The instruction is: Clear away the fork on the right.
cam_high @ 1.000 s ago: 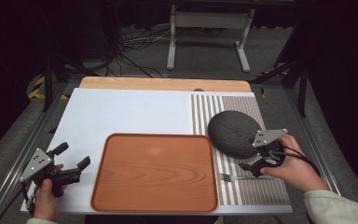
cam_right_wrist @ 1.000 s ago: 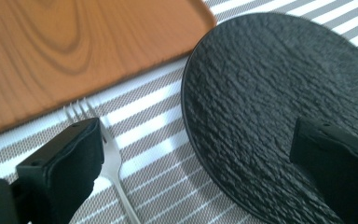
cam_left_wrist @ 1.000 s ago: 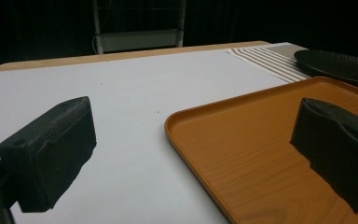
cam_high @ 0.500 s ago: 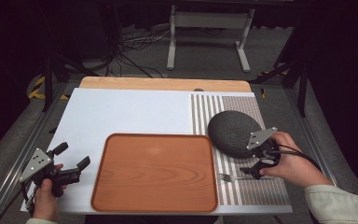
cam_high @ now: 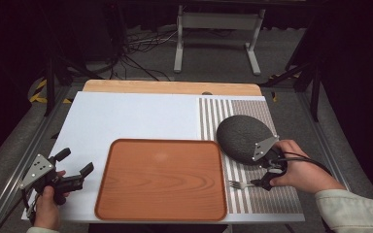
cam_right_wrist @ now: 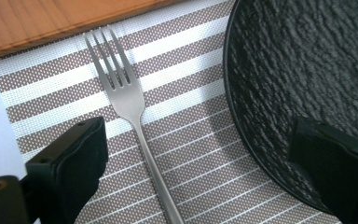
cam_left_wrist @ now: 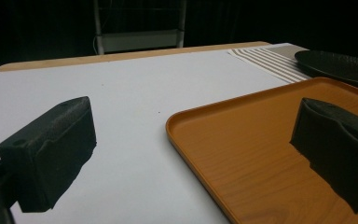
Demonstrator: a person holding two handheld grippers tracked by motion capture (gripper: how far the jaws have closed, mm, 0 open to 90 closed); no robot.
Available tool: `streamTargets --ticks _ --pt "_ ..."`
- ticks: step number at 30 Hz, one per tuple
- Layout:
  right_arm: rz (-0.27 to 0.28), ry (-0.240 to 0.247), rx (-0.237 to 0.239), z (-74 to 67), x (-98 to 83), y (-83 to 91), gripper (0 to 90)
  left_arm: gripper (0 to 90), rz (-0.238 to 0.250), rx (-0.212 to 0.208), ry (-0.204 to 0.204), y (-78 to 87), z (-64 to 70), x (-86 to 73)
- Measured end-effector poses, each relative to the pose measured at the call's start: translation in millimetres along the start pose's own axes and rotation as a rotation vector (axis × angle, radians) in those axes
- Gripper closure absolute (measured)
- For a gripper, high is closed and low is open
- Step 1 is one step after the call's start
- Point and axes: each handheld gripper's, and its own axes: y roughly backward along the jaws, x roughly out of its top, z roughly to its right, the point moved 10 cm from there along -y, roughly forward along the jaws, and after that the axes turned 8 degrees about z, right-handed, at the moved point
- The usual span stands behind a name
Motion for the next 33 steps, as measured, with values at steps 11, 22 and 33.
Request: streamTargets --ticks 11,22,33 --pt "-0.058 0.058 0.079 -11.6 -7.8 -11.5 17.6 0.8 -0.002 -0.001 0.002 -0.2 0.0 -0.7" --pt "-0.192 0.167 0.156 -21.7 -20.0 -20.8 42.5 0.8 -0.004 -0.002 0.003 -0.2 0.0 -1.3" --pt "-0.345 0.255 0.192 -21.6 -31.6 -21.6 70.8 0.7 0.000 -0.002 0.003 0.1 -0.2 -0.6"
